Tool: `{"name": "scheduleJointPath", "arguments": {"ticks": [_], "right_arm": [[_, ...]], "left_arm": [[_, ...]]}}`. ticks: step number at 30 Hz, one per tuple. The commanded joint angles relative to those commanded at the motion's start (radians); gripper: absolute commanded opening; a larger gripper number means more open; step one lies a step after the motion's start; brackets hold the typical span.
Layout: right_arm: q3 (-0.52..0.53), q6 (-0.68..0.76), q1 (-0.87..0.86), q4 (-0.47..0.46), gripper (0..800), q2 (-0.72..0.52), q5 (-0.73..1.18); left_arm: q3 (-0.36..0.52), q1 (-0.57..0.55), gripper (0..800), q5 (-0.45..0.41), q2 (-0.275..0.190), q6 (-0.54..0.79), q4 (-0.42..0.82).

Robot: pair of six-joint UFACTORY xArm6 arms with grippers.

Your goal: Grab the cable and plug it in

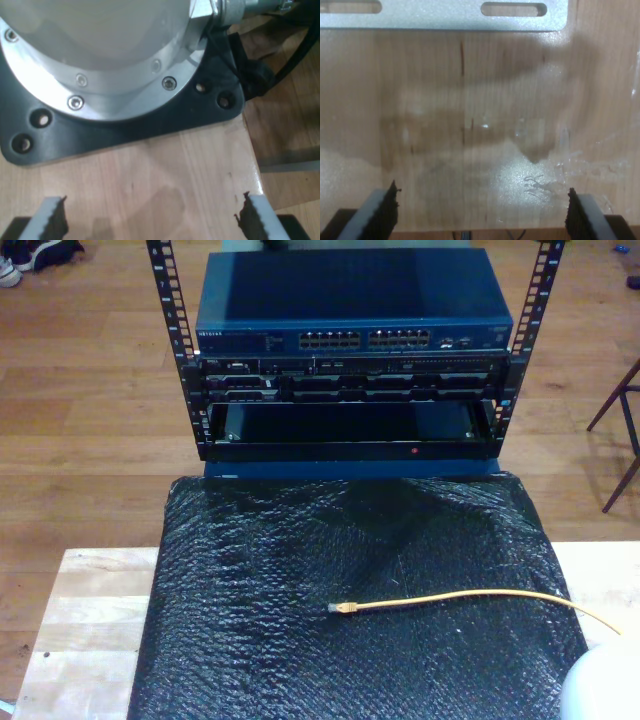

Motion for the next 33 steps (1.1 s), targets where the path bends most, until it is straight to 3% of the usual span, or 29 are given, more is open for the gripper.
{"name": "scheduleJointPath", "arguments": {"ticks": [28, 33], "right_arm": [[-0.003, 0.002, 0.0, -0.002, 800, -0.002, 0.0], [-0.031, 0.002, 0.0, 0.0, 800, -0.058, 0.055]], "left_arm": [[0.0, 0.0, 800, 0.0, 0.0, 0.0, 0.0], [-0.009, 0.0, 800, 0.015, -0.005, -0.003, 0.003]]}}
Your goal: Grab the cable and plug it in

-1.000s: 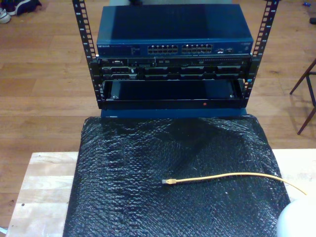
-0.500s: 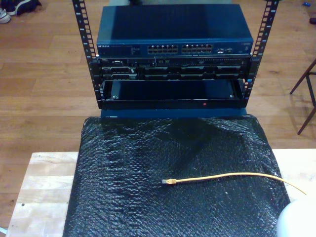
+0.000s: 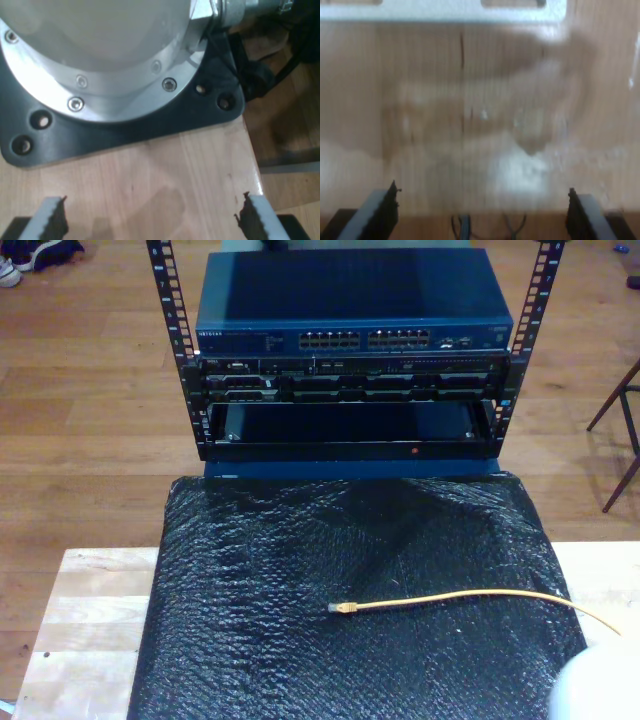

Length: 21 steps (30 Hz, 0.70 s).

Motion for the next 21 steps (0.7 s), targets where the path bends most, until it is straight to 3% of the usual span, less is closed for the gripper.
{"name": "scheduleJointPath", "arguments": {"ticks": [10, 21], "right_arm": [[-0.199, 0.015, 0.002, 0.0, 800, -0.012, 0.282], [-0.411, 0.181, 0.057, 0.029, 800, -0.011, 0.489]], "left_arm": [[-0.098, -0.002, 800, 0.166, -0.021, -0.003, 0.002], [-0.284, -0.008, 800, 0.374, -0.021, -0.006, -0.011]]}}
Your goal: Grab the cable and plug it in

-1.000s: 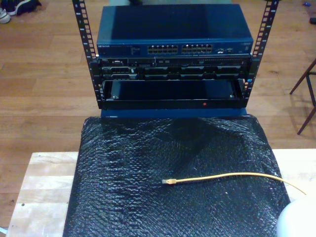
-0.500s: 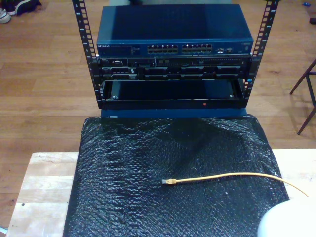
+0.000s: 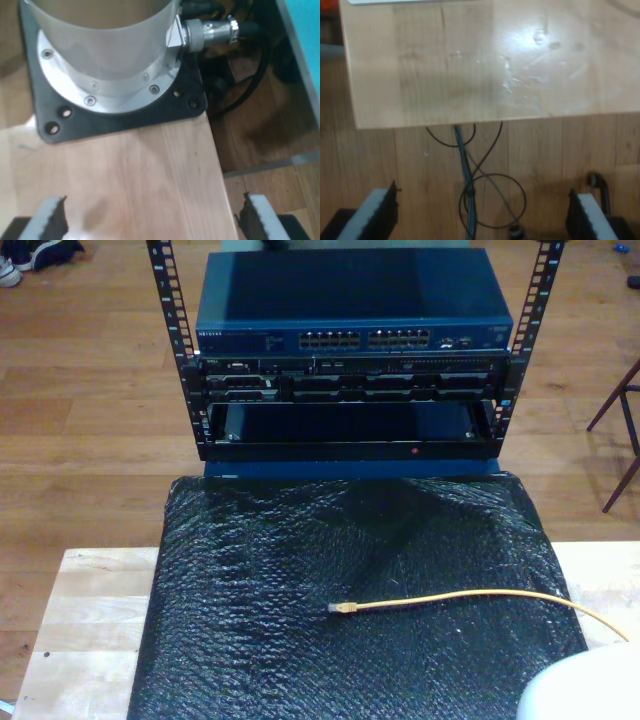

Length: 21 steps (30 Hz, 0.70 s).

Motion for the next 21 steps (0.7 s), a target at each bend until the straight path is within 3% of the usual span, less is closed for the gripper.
{"name": "scheduleJointPath", "arguments": {"ticks": [11, 16, 21], "right_arm": [[-0.118, 0.264, 0.221, 0.028, 800, 0.034, 0.046], [-0.199, 0.411, 0.341, 0.028, 800, 0.104, 0.072], [-0.313, 0.545, 0.468, 0.029, 800, 0.198, 0.155]], "left_arm": [[-0.126, -0.026, 800, 0.133, 0.0, -0.028, -0.11], [-0.203, -0.14, 800, 0.226, 0.0, -0.129, -0.173], [-0.256, -0.259, 800, 0.242, 0.002, -0.282, -0.219]]}}
